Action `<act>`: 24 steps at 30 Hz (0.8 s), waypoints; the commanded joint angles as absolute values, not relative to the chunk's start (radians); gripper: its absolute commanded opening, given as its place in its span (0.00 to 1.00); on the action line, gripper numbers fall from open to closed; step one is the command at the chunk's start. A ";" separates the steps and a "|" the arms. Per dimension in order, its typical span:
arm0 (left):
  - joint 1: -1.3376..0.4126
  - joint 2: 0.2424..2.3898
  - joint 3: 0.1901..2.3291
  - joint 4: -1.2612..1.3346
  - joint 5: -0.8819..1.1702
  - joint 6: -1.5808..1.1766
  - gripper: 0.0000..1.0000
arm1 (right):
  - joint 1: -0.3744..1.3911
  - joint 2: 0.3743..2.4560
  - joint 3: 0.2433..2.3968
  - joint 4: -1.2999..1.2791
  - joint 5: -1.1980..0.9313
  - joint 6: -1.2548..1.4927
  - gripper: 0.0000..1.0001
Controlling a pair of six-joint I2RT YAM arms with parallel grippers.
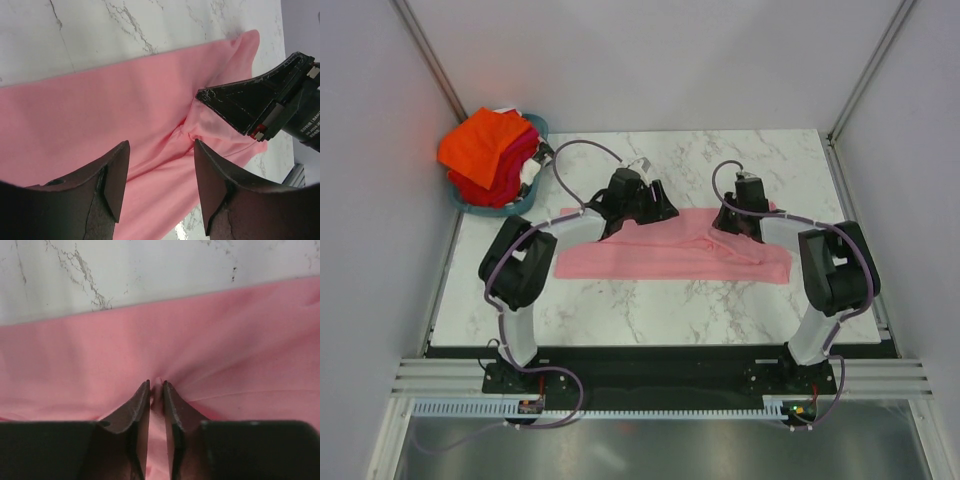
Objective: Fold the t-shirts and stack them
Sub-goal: Fold the tshirt
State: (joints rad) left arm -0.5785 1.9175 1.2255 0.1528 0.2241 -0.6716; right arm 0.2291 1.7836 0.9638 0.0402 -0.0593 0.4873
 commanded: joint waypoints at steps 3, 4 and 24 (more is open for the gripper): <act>-0.578 1.971 1.276 0.114 0.293 -0.707 0.61 | 0.250 1.720 0.950 0.032 -0.067 0.485 0.11; -0.578 1.974 1.276 0.114 0.296 -0.709 0.61 | 0.255 1.706 0.928 0.034 -0.072 0.488 0.08; -0.633 2.066 1.391 0.100 0.364 -0.667 0.61 | 0.307 1.246 0.566 0.077 -0.258 0.678 0.57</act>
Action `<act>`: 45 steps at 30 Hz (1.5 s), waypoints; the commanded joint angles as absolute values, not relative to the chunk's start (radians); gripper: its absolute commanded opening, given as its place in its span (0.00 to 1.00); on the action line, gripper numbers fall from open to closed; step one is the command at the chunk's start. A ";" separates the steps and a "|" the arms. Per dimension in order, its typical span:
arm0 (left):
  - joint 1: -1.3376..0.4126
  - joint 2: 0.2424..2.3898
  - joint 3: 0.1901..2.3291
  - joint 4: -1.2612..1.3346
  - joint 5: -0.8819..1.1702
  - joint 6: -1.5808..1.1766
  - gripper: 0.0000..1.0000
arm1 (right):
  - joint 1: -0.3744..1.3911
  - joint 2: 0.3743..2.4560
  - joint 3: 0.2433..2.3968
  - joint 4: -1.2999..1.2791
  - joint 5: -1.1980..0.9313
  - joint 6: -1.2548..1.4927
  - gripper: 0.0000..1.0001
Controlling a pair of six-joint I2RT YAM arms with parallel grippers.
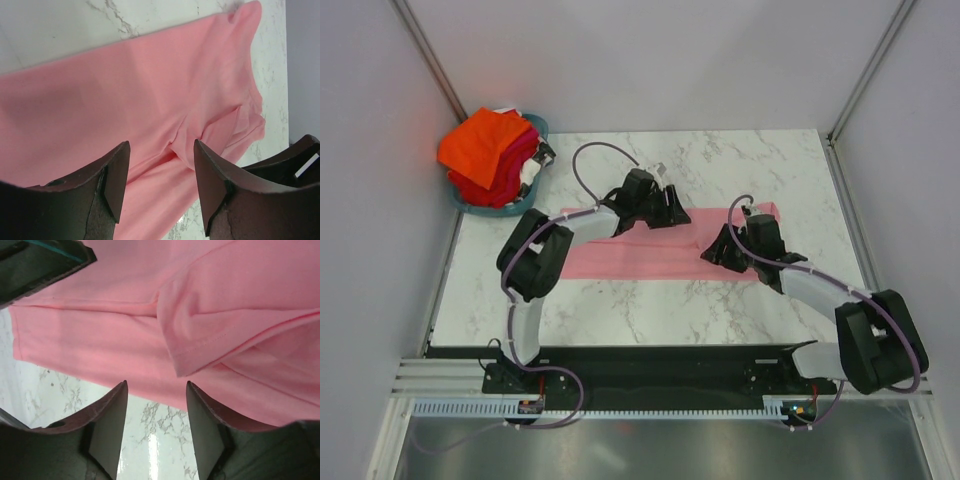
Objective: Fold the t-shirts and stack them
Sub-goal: Fold the tshirt
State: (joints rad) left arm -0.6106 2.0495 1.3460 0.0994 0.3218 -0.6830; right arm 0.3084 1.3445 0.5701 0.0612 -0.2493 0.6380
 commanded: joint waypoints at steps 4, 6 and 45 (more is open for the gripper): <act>-0.661 2.062 1.401 0.100 0.364 -0.652 0.61 | 0.301 1.169 0.603 -0.036 -0.023 0.647 0.60; -0.678 2.048 1.397 0.098 0.356 -0.646 0.61 | 0.292 1.154 0.621 -0.064 0.099 0.643 0.59; -0.894 2.089 1.377 0.075 0.048 -1.111 0.51 | 0.104 1.114 0.586 -0.066 0.172 0.824 0.36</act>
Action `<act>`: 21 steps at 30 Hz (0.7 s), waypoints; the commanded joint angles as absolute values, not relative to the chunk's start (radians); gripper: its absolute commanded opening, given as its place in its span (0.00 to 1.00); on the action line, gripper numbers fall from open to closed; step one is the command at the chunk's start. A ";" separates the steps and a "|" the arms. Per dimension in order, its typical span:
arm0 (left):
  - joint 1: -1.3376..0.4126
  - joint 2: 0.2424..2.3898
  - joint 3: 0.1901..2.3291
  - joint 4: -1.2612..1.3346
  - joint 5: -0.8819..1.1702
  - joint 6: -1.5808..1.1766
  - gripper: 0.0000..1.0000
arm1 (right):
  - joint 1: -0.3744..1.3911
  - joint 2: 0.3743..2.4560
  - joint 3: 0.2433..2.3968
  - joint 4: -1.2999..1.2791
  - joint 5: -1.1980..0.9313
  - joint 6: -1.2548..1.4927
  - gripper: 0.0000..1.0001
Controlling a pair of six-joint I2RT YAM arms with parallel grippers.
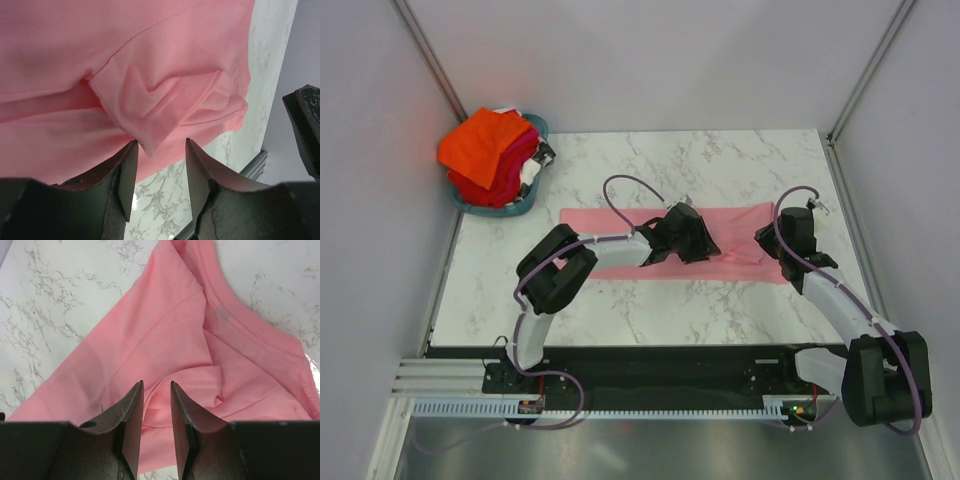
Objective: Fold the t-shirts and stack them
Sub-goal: Fold the tshirt
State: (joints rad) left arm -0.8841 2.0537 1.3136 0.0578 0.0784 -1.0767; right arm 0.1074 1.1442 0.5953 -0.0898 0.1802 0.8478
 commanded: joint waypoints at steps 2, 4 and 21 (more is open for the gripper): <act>-0.896 2.120 1.406 0.057 0.041 -1.103 0.46 | 0.104 1.097 0.583 -0.067 0.169 0.815 0.36; -0.894 2.132 1.413 0.057 0.040 -1.097 0.41 | 0.106 1.075 0.580 -0.071 0.169 0.808 0.36; -0.884 2.005 1.319 0.043 0.087 -0.995 0.22 | 0.106 1.160 0.566 -0.038 0.117 0.747 0.39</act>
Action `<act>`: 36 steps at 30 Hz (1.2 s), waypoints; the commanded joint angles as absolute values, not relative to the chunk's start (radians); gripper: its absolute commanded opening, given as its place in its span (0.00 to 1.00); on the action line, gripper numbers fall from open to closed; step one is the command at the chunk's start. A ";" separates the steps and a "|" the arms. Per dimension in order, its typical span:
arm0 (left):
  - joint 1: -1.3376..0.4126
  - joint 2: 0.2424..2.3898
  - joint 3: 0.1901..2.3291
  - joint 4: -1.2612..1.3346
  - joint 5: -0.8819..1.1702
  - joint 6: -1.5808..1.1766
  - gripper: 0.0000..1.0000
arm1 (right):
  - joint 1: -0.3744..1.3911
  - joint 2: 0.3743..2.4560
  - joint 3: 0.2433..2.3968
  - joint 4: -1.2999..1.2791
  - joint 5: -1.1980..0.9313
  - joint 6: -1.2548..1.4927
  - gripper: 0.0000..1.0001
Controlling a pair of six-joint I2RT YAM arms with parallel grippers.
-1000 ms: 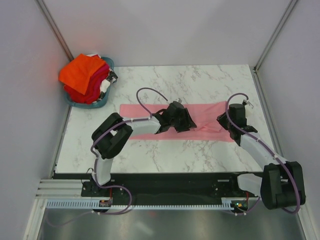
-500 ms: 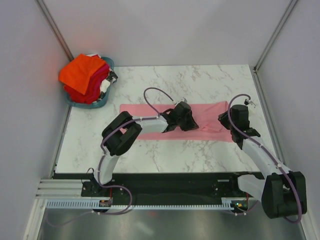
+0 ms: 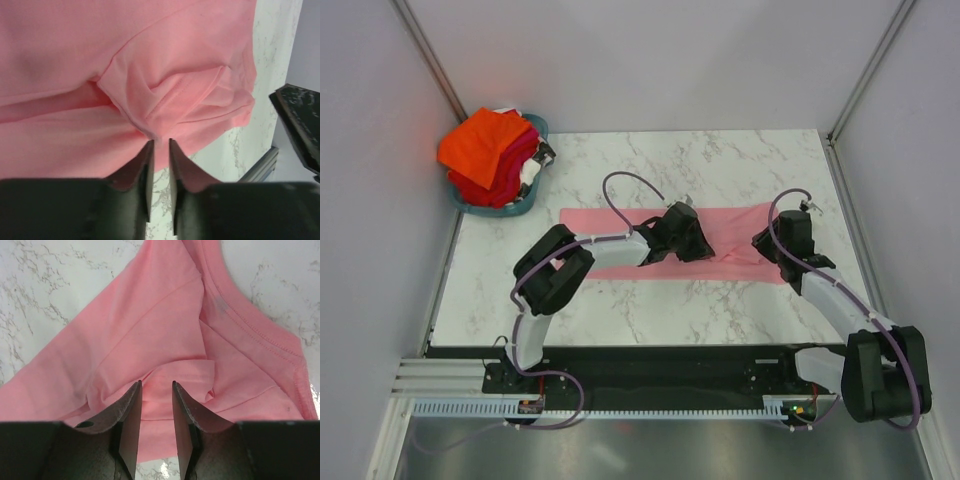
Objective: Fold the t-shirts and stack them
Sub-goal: Fold the tshirt
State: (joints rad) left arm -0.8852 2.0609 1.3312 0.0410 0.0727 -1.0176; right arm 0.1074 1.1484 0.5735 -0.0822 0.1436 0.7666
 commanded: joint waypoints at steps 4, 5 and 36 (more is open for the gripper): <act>-0.884 2.055 1.341 0.052 0.146 -1.061 0.37 | 0.104 1.155 0.557 -0.028 0.112 0.749 0.39; -0.884 2.065 1.357 0.054 0.156 -1.086 0.38 | 0.104 1.151 0.555 -0.029 0.117 0.747 0.39; -0.882 2.042 1.370 0.018 0.075 -1.036 0.02 | 0.104 1.112 0.520 -0.025 0.111 0.718 0.39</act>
